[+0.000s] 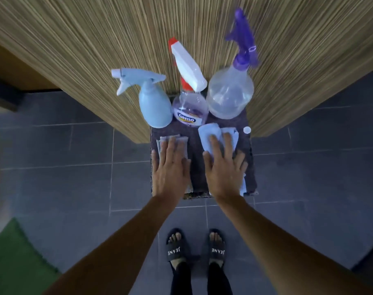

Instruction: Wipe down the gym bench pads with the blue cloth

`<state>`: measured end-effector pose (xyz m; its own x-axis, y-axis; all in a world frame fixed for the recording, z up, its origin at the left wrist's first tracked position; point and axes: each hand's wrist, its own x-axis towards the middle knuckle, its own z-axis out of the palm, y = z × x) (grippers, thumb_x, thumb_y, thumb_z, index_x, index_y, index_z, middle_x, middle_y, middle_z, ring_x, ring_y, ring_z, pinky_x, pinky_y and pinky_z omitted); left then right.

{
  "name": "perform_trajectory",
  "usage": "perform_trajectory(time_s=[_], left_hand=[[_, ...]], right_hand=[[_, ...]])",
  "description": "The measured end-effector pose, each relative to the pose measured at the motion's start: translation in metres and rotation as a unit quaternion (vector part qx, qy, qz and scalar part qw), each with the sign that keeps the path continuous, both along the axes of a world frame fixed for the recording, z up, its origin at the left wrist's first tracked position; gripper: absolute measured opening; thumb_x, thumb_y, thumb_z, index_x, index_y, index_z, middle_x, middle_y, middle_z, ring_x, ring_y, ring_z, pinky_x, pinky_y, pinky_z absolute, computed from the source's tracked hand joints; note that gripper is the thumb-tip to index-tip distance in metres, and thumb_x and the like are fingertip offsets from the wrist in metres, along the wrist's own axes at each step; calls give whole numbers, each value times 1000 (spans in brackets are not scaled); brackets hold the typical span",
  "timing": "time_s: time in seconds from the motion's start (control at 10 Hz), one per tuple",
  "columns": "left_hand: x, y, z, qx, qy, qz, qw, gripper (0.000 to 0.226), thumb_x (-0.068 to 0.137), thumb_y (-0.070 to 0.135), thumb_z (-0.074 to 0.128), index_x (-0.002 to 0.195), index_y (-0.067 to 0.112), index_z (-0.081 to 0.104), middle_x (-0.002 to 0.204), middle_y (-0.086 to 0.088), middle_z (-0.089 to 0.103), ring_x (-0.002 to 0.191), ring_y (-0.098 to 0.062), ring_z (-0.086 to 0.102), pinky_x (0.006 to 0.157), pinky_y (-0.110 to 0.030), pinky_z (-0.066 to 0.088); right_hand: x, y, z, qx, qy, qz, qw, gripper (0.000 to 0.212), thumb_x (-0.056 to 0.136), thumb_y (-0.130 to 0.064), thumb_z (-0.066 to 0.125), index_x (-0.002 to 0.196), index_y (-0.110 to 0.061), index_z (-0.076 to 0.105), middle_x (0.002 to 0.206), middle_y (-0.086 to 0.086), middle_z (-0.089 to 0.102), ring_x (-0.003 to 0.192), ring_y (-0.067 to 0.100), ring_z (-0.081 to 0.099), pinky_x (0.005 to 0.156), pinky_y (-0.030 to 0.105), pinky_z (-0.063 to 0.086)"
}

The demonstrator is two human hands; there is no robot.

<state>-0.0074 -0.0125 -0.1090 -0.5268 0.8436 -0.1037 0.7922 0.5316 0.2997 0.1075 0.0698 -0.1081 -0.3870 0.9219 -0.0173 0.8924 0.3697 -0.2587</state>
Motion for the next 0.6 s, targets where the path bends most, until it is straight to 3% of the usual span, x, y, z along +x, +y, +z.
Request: perform_trajectory(time_s=[0.2, 0.4, 0.5, 0.6], left_hand=[[7, -5, -25, -10, 43, 9, 999, 57, 103, 38, 31, 156, 17, 21, 163, -5, 15, 152, -26, 9, 122, -48, 8], [6, -4, 3, -40, -25, 15, 999, 55, 103, 36, 34, 154, 18, 25, 163, -5, 18, 151, -26, 11, 120, -49, 10], [0, -6, 44, -55, -56, 26, 997, 55, 100, 33, 36, 151, 15, 32, 159, -8, 29, 148, -28, 23, 120, -47, 18], [6, -18, 87, -91, -71, 31, 993, 52, 100, 31, 42, 149, 18, 34, 154, -3, 36, 142, -23, 31, 115, -38, 25]], right_hand=[[4, -2, -20, 47, -49, 12, 998, 51, 103, -52, 43, 150, -33, 44, 158, 3, 41, 108, 39, 55, 78, 48, 43], [7, 2, 6, -67, -76, 38, 994, 63, 95, -52, 57, 152, -32, 40, 161, 6, 35, 115, 45, 53, 85, 55, 47], [7, 14, 44, -159, -92, 48, 982, 62, 101, -50, 46, 157, -35, 23, 167, 0, 16, 133, 43, 42, 104, 55, 35], [26, 9, 84, -213, -90, 66, 971, 56, 103, -47, 41, 155, -33, 27, 162, -1, 30, 139, 34, 40, 112, 50, 30]])
